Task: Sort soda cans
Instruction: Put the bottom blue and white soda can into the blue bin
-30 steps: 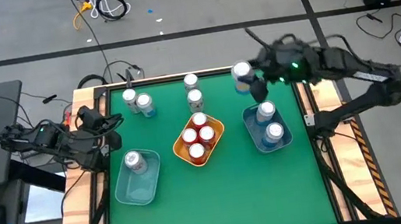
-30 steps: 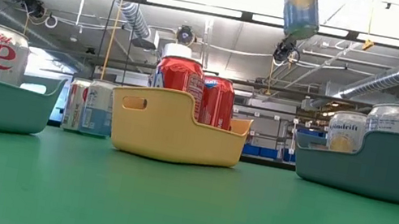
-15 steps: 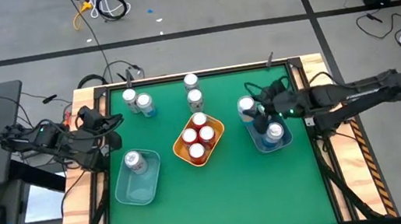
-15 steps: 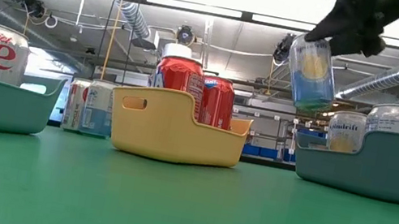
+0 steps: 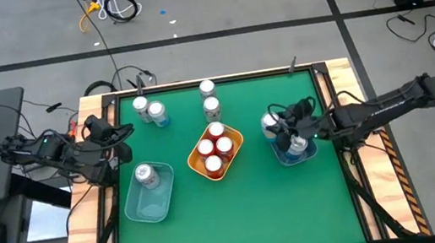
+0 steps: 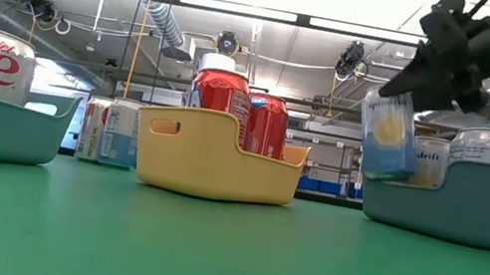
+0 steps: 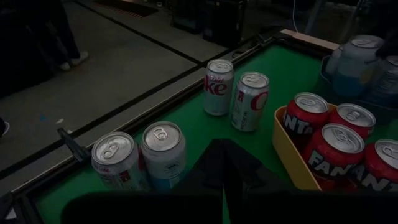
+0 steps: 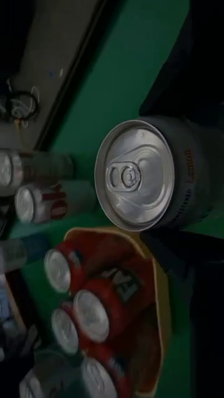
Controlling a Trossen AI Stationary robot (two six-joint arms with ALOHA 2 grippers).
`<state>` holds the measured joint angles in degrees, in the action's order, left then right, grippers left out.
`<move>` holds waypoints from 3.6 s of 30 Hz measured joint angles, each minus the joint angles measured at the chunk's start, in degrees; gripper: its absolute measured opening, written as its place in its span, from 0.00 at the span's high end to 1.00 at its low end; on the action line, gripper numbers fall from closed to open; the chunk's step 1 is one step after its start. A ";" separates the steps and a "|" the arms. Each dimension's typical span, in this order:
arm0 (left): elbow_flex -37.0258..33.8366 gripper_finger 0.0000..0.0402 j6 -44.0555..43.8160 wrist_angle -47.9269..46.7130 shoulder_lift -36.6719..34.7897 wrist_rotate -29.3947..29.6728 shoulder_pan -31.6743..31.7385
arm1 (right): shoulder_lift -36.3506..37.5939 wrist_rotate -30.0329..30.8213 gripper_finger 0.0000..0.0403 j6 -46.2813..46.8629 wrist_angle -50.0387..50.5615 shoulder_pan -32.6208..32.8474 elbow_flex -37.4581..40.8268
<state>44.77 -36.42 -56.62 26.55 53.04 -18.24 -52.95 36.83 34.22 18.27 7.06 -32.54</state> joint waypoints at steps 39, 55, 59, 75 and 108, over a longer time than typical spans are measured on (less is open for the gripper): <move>0.00 1.00 -0.28 0.02 0.02 -0.81 0.00 | -5.29 0.73 0.30 11.25 9.55 1.82 1.59; 0.00 1.00 -0.28 0.02 0.02 -1.44 -0.02 | -0.94 -8.58 0.15 12.19 13.13 1.80 1.86; 0.00 1.00 -0.28 0.04 0.02 -1.46 -0.01 | -0.72 -8.76 0.16 10.92 13.86 1.36 1.17; 0.00 1.00 -0.28 0.04 0.03 -2.61 -0.02 | -1.26 -12.61 0.27 3.55 33.92 -2.28 -18.87; 0.00 1.00 -0.02 0.00 0.31 -2.75 0.00 | -36.34 -31.75 0.97 -12.97 42.21 1.01 -28.28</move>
<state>44.77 -36.45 -56.62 26.85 50.28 -18.24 -89.29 5.08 21.25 60.47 8.07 -60.82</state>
